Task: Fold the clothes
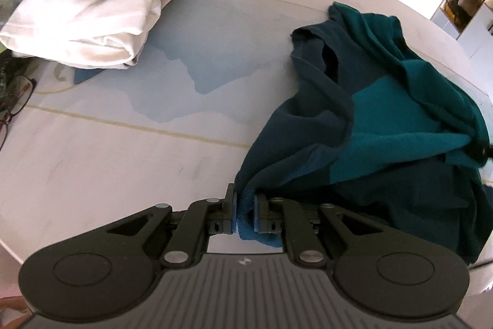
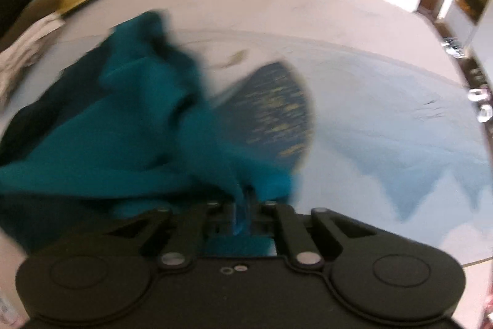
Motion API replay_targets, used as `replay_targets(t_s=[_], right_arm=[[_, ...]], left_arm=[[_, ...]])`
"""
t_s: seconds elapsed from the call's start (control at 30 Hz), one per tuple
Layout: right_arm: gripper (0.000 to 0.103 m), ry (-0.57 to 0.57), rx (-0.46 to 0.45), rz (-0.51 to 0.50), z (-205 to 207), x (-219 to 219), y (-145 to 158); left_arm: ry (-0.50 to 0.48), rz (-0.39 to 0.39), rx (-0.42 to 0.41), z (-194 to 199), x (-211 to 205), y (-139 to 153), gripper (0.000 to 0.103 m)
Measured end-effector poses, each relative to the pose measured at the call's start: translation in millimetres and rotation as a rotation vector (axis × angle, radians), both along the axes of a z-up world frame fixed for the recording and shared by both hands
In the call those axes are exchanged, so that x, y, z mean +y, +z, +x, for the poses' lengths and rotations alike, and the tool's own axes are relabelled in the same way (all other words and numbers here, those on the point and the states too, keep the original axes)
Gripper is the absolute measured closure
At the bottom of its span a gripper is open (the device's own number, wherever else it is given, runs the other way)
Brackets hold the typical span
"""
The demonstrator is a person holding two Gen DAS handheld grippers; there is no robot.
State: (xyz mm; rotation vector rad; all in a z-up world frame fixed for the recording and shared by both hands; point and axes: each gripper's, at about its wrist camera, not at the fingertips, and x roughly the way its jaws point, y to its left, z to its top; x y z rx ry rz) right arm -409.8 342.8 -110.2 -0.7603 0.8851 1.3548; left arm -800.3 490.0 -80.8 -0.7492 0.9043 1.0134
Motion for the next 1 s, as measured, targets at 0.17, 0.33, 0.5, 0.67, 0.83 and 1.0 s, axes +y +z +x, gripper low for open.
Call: replay_targets(t_s=[0.17,0.33,0.5,0.67,0.83,1.0], right_arm=[[0.000,0.039,-0.164,0.007,50.5,20.3,19.1],[0.000,0.228,-0.357,0.018,72.4,68.6,19.4],[0.000,0.293,-0.421,0.027,90.5,119.5,4.2],[0.000,0.354,-0.367,0.002,98.5,121.1,-5.1],[0.000,0.400,-0.281,0.024,100.1,97.9,19.1],[0.000,0.450,-0.187,0.046,91.6,77.2,43.3]], left_arm=[[0.003,-0.030,0.006,-2.6,-9.8,0.5,0.095],[-0.001,-0.067,-0.003,2.5,-22.2,2.6,0.095],[-0.033,-0.129,-0.039,38.8,-42.9,6.0,0.095],[-0.038,-0.165,-0.038,58.6,-51.6,2.0,0.093],[-0.047,-0.204,-0.078,46.5,-48.6,8.0,0.084],[-0.090,-0.171,-0.073,40.6,-45.4,23.5,0.033]])
